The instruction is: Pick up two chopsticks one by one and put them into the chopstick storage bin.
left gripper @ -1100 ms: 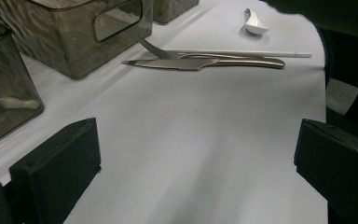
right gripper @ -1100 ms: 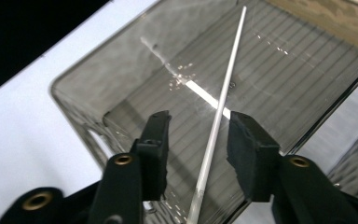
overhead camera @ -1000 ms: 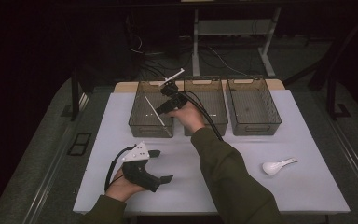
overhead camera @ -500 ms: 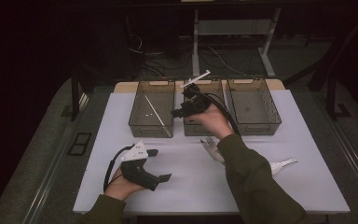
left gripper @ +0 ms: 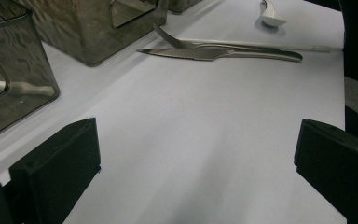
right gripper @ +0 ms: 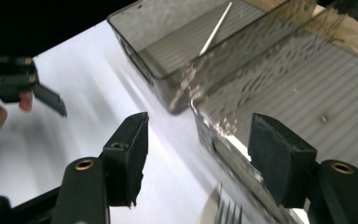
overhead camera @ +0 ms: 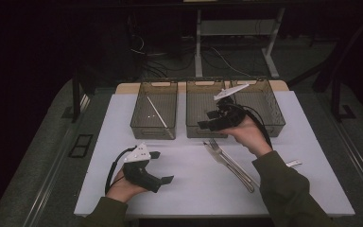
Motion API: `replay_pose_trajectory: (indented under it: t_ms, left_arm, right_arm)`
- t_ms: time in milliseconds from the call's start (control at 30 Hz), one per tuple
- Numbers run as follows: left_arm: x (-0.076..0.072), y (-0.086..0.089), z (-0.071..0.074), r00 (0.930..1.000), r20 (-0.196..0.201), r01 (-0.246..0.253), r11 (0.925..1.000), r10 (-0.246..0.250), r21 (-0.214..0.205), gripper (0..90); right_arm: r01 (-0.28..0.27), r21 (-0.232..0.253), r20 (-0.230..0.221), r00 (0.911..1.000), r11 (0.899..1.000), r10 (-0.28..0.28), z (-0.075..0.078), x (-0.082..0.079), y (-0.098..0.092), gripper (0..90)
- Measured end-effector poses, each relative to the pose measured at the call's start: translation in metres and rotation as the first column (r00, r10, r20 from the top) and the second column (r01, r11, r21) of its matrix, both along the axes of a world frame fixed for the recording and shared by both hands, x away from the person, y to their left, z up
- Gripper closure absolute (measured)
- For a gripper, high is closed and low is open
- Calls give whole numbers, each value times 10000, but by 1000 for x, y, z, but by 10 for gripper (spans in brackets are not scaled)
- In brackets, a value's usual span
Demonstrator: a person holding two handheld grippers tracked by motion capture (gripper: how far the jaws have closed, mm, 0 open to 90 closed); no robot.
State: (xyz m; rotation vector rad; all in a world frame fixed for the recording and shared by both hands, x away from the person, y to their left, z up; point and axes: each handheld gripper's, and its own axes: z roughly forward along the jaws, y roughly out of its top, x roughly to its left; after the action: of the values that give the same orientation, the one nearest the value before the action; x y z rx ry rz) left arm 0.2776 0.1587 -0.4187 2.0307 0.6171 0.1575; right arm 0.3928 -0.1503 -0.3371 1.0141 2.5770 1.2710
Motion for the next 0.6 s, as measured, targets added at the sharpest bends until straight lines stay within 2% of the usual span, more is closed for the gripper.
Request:
replay_pose_trajectory:
  t_ms: [233, 500, 600]
  left_arm:
    - [0, 0, 0, 10000, -5, 7, 10000, -7, -5, 0]
    - [0, 0, -1, 10000, -29, -44, 10000, 45, 7, 0]
    - [0, 0, 0, 10000, -23, -57, 10000, 57, 2, 0]
  right_arm:
    - [-92, -70, -29, 10000, 9999, 92, -12, -23, -29, 388]
    - [276, -39, 46, 9996, 9996, -276, -25, -53, -63, 421]
    - [587, -403, -7, 9983, 9975, -588, -33, -64, -75, 439]
